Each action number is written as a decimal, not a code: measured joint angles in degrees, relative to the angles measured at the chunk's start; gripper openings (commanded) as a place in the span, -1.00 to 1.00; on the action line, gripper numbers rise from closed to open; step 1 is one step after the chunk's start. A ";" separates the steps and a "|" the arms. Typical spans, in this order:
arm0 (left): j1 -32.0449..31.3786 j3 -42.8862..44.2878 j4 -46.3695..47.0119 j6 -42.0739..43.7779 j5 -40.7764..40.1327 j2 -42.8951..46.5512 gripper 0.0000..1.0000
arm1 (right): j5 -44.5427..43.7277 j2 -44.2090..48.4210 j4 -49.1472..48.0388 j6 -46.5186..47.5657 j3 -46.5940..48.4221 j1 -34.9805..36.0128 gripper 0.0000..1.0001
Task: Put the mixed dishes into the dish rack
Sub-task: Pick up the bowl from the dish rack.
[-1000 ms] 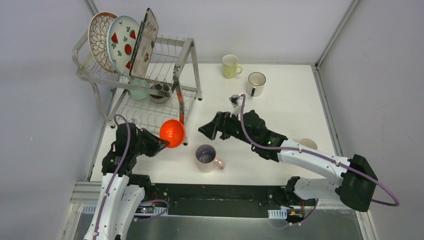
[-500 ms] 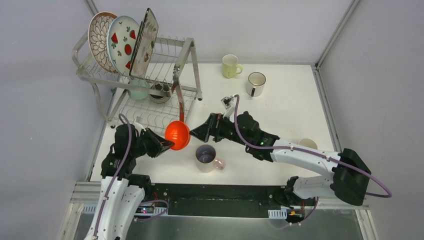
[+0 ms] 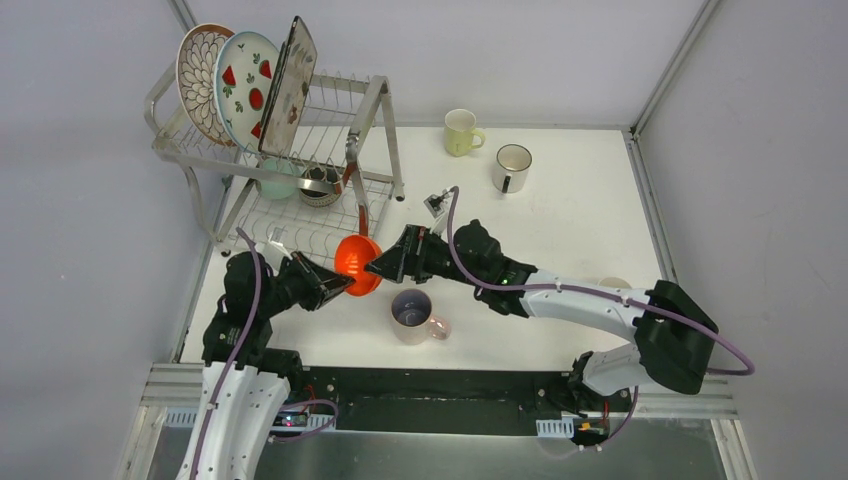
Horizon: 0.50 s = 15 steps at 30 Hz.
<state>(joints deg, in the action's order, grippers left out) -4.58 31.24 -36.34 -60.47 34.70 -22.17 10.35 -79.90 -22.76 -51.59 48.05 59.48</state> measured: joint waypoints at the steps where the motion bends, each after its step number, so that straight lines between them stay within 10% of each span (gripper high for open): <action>1: 0.00 0.00 0.33 -0.07 0.35 -0.39 -1.00 | 0.37 -0.44 -0.70 -0.33 0.00 0.04 0.86; 15: 0.00 0.00 3.48 -0.22 2.93 -3.56 -1.00 | 1.86 -1.57 -8.33 -2.23 -1.66 -0.04 0.30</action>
<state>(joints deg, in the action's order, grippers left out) -4.58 31.24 -32.86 -60.69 37.63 -25.74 12.21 -81.47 -31.09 -53.82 46.39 59.44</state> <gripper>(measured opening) 0.055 0.718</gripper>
